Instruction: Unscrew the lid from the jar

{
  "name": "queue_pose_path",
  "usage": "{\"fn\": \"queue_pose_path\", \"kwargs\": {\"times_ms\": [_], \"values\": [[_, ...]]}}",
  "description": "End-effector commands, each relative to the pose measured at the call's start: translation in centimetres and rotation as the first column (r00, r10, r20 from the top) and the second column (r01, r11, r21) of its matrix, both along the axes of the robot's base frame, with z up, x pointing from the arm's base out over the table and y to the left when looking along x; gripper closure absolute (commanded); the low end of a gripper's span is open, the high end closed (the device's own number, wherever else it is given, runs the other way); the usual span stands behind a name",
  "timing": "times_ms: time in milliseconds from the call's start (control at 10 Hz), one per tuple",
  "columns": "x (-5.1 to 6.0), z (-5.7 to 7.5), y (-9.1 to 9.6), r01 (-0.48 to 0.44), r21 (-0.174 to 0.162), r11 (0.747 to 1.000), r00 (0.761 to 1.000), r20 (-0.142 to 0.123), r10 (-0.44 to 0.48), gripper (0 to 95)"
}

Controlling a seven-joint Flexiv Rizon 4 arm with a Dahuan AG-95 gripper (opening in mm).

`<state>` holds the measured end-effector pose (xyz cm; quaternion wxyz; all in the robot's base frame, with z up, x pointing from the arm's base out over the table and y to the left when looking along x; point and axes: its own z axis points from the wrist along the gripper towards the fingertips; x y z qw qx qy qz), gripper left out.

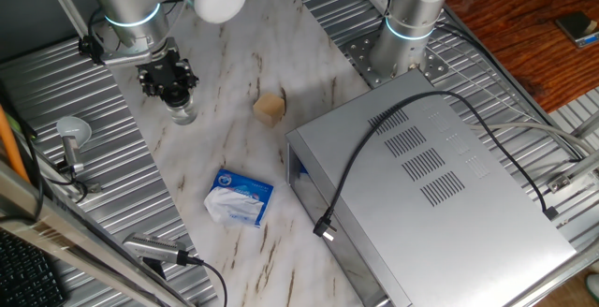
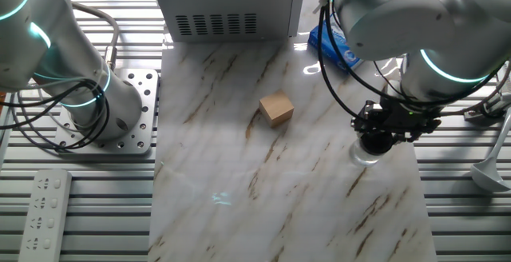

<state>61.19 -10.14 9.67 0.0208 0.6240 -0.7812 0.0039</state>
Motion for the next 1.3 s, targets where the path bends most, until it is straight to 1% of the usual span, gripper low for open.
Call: {"fn": "queue_pose_path", "kwargs": {"times_ms": [100,500,700,800,900,1000,1100,1200,1300], "values": [[0.0,-0.3,0.0,0.010,0.004,1.000,1.000,-0.004,-0.010,19.0],[0.0,0.4,0.0,0.040,0.000,0.999,0.999,-0.008,-0.040,19.0],[0.0,0.4,0.0,0.050,0.004,0.999,0.999,-0.008,-0.050,19.0],[0.0,0.6,0.0,0.056,0.003,0.998,0.998,-0.013,-0.056,19.0],[-0.1,1.2,0.0,0.080,-0.003,0.997,0.997,-0.019,-0.081,19.0],[-0.1,1.3,0.0,0.082,-0.002,0.997,0.996,-0.020,-0.082,19.0],[-0.2,1.9,0.0,0.110,-0.002,0.994,0.994,-0.024,-0.110,19.0],[-0.2,2.1,0.0,0.125,-0.004,0.992,0.992,-0.026,-0.125,19.0],[-0.3,2.4,0.0,0.144,-0.007,0.989,0.989,-0.031,-0.145,38.0]]}}
